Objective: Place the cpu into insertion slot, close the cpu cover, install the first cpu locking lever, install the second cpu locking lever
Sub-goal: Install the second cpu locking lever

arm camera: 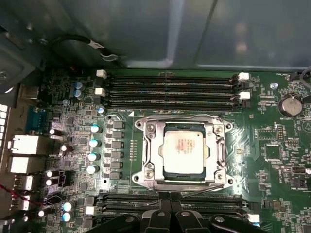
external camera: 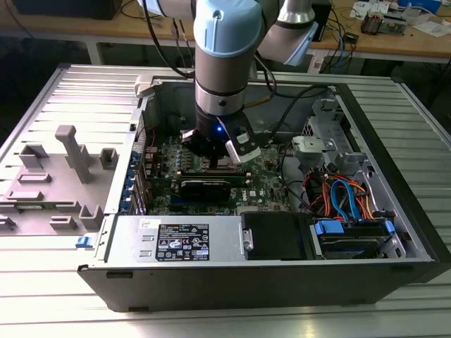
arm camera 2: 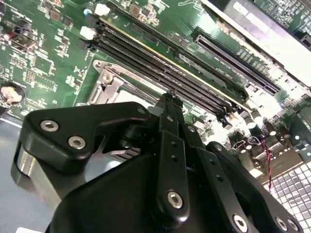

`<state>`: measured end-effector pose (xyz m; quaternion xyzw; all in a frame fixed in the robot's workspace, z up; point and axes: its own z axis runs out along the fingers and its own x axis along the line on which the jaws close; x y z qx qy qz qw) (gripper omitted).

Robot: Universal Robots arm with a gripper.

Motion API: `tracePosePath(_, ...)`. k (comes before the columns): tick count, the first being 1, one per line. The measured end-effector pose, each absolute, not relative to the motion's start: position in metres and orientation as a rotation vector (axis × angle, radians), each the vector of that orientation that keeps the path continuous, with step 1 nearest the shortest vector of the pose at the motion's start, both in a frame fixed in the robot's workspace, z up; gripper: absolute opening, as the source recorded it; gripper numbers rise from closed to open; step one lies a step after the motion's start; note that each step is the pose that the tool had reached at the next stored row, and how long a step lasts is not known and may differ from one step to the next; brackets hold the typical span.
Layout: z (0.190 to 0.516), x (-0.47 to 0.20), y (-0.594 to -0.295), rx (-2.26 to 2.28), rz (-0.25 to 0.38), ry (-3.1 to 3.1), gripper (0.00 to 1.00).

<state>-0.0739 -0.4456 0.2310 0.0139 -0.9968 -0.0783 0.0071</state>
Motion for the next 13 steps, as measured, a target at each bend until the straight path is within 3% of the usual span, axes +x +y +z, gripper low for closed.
tracePosePath(13,0.221,-0.092,-0.446,0.043,-0.272,-3.11,0.11)
